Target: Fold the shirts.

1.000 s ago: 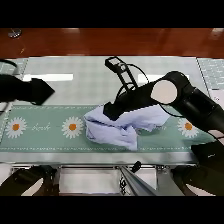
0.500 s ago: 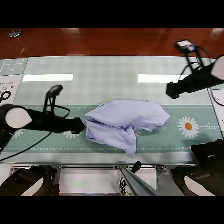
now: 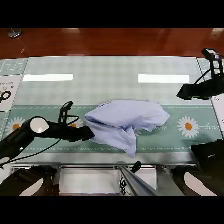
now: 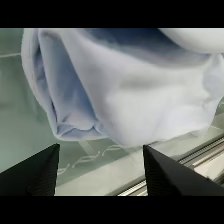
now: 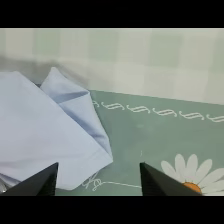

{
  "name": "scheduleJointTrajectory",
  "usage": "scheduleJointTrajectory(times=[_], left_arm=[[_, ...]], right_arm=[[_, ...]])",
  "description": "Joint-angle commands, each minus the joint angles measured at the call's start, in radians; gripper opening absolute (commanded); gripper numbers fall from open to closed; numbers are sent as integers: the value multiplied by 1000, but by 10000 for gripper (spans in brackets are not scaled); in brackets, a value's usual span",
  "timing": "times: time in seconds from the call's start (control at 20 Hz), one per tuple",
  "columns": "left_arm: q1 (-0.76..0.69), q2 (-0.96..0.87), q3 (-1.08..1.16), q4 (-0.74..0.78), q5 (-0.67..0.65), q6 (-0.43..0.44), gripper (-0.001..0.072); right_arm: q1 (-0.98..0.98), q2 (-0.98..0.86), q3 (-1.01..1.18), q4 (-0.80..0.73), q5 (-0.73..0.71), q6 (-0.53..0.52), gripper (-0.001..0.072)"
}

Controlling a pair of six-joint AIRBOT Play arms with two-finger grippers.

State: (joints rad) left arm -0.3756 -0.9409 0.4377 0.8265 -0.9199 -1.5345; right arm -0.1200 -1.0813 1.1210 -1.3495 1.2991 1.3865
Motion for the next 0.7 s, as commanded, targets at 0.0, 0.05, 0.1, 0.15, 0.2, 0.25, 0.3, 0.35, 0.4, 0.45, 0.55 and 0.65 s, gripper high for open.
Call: scheduleJointTrajectory(times=[0.0,0.05,0.1,0.15,0.2,0.25,0.3,0.35,0.4,0.45,0.55,0.65], left_arm=[[-29,-138,-2,-151,106,127,602],[-48,-176,3,-209,138,173,593],[-69,-213,10,-254,171,209,424],[-86,-244,17,-275,204,214,245],[-97,-270,24,-286,226,214,123],[-103,-290,32,-287,228,216,26],[-104,-295,34,-288,227,227,14],[-105,-292,34,-287,218,247,13],[-105,-289,35,-287,202,266,14],[-105,-286,35,-285,185,270,13],[-105,-277,36,-285,165,275,13],[-105,-261,37,-285,159,278,14]], right_arm=[[-11,1,-24,23,-2,-9,587],[-11,1,-24,22,0,-9,586],[-11,0,-24,19,-2,-8,585],[-11,0,-24,1,-6,-8,585],[-12,0,-24,-29,-7,-7,585],[-12,0,-26,-85,-10,2,585],[-16,0,-39,-138,-17,19,578],[-35,0,-61,-142,-28,21,568],[-74,0,-97,-105,-47,22,569],[-126,0,-142,-27,-70,21,571],[-223,0,-242,185,-127,-5,593],[-264,-2,-349,363,-172,-69,593]])
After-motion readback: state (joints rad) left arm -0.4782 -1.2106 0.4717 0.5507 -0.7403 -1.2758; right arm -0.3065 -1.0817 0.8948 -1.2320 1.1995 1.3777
